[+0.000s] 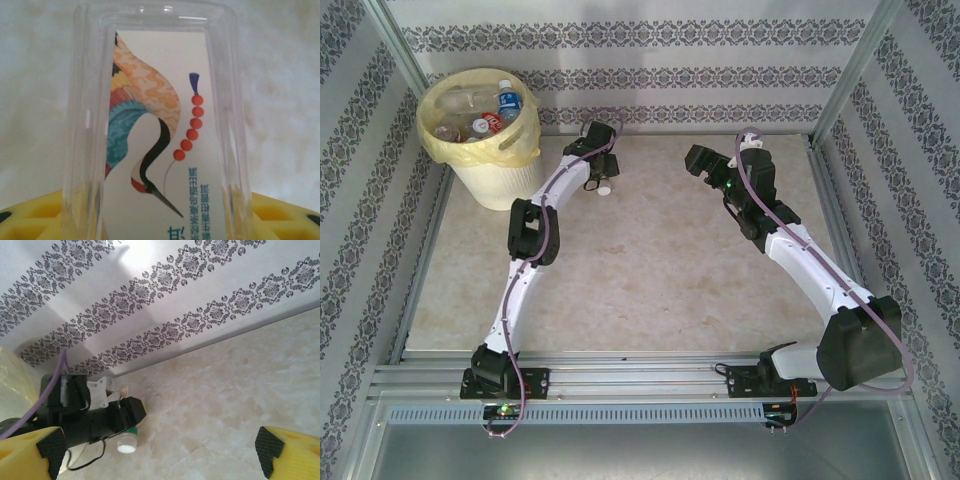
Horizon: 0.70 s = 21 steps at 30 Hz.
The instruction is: Put the plastic bottles in the bin
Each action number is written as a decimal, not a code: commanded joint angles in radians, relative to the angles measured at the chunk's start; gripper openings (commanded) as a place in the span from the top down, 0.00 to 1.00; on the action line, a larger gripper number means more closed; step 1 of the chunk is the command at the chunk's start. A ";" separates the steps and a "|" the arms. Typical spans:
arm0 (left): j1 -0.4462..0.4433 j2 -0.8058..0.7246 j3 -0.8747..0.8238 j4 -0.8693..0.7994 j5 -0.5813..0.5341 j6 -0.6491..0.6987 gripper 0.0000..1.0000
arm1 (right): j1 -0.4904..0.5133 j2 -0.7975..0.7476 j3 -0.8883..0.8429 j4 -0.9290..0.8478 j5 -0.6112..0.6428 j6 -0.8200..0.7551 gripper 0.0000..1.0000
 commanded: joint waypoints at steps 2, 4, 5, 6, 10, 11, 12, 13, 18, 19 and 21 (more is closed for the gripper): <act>-0.018 -0.338 -0.231 0.075 0.059 0.135 0.51 | -0.001 -0.030 -0.011 0.030 0.012 -0.010 0.02; -0.019 -0.480 -0.336 0.094 0.088 0.179 0.51 | -0.002 -0.033 -0.017 0.041 0.010 -0.006 0.02; -0.019 -0.548 -0.374 0.092 0.095 0.206 0.51 | -0.002 -0.034 -0.021 0.046 0.011 -0.004 0.02; -0.015 -0.609 -0.397 0.079 0.094 0.237 0.51 | -0.002 -0.036 -0.024 0.052 0.009 -0.002 0.02; 0.011 -0.768 -0.374 0.011 0.085 0.348 0.50 | -0.001 -0.038 -0.032 0.072 0.006 0.006 0.02; 0.028 -0.791 -0.353 0.000 0.087 0.374 0.49 | -0.002 -0.036 -0.034 0.078 0.004 0.008 0.02; 0.044 -0.806 -0.328 -0.010 0.083 0.402 0.49 | -0.002 -0.036 -0.035 0.084 0.001 0.013 0.02; 0.058 -0.812 -0.300 -0.020 0.071 0.428 0.49 | -0.002 -0.035 -0.036 0.089 -0.002 0.017 0.02; 0.183 -0.788 -0.170 -0.015 0.125 0.540 0.48 | 0.001 -0.037 -0.050 0.112 -0.009 0.036 0.02; 0.213 -0.776 -0.154 -0.007 0.157 0.552 0.48 | 0.001 -0.040 -0.054 0.112 -0.008 0.036 0.02; 0.261 -0.736 -0.114 0.011 0.204 0.590 0.48 | 0.000 -0.045 -0.059 0.112 -0.007 0.038 0.02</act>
